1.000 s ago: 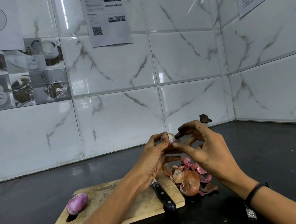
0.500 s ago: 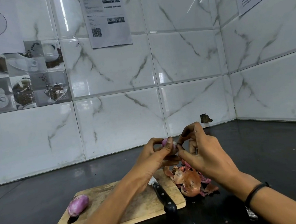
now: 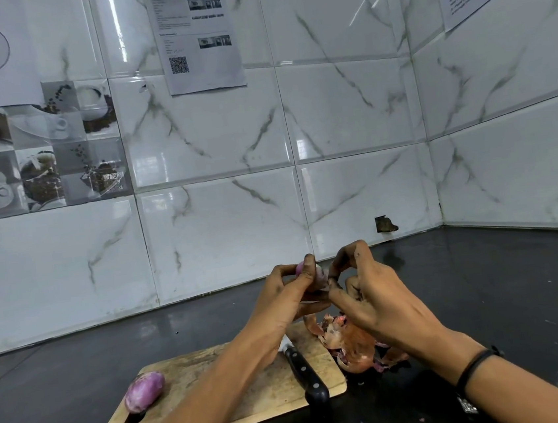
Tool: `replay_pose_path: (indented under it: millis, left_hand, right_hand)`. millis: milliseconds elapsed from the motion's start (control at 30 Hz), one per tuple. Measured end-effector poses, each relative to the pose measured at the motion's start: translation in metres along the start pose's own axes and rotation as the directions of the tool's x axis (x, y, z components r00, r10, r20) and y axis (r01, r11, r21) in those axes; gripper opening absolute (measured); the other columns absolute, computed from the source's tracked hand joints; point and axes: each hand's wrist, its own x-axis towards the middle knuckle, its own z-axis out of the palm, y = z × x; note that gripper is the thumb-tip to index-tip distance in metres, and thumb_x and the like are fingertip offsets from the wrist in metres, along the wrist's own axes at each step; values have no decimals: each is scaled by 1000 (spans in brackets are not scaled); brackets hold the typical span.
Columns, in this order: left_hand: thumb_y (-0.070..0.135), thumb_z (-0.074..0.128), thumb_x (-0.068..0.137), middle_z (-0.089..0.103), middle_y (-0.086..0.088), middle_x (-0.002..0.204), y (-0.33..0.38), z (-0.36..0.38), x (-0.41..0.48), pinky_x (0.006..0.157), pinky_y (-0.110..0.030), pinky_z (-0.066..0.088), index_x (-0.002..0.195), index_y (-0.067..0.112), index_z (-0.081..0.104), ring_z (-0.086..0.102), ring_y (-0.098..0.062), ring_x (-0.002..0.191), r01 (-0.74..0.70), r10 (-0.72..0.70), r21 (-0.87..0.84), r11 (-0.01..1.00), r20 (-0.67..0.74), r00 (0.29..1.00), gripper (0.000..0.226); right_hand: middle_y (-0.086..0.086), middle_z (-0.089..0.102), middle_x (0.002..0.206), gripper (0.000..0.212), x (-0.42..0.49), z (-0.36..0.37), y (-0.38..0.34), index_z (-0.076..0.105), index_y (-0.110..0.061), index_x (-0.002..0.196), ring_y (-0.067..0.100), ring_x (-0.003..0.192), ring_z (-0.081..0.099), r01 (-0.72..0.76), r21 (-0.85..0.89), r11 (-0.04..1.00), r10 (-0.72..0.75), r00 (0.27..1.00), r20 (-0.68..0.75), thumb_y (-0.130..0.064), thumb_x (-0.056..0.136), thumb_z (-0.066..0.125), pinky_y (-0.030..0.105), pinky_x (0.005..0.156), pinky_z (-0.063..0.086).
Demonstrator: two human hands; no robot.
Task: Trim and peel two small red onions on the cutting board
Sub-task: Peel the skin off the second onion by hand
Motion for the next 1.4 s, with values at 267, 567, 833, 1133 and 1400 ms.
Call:
replay_pose_path:
  millis: [267,567,833,1133,1400]
  left_hand:
    - [55,56,93,76,-17,100,3,-7,4,77,-39,62,119,1,62,76,-25,83,37,-40,-60,998,-49,998,60]
    - [57,41,101,76,-21,99,11,-4,-2,68,-35,60,117,6,60,65,-23,60,87,-86,-42,995,36,996,57]
    - [58,44,99,75,-21,93,11,-2,-3,70,-39,55,108,9,64,61,-21,59,104,-101,-56,993,52,994,54]
    - [61,46,98,74,-17,87,9,-2,-1,63,-36,56,116,8,64,61,-19,60,113,-110,-54,992,47,993,59]
    - [66,51,92,74,-12,85,7,-2,1,76,-39,56,106,6,74,66,-18,63,67,-66,-74,995,10,998,66]
  right_hand:
    - [-12,49,60,27,-1,3,-2,42,-20,111,5,57,51,19,-1,1000,-19,998,68,-32,96,60,34,57,43]
    - [-16,54,77,33,-1,-2,5,37,-24,115,1,62,49,-162,-164,973,145,983,-111,-38,96,59,36,63,50]
    - [-17,64,90,14,0,0,8,66,-31,103,5,79,60,-134,-248,959,125,991,-53,-40,99,56,35,69,55]
    - [-18,64,92,11,0,-1,3,61,-34,100,5,74,62,-76,-169,983,65,995,-70,-42,94,58,38,66,55]
    - [-19,63,91,31,-2,-4,-6,61,-36,99,6,76,61,39,-75,996,-47,992,-116,-64,90,53,35,67,54]
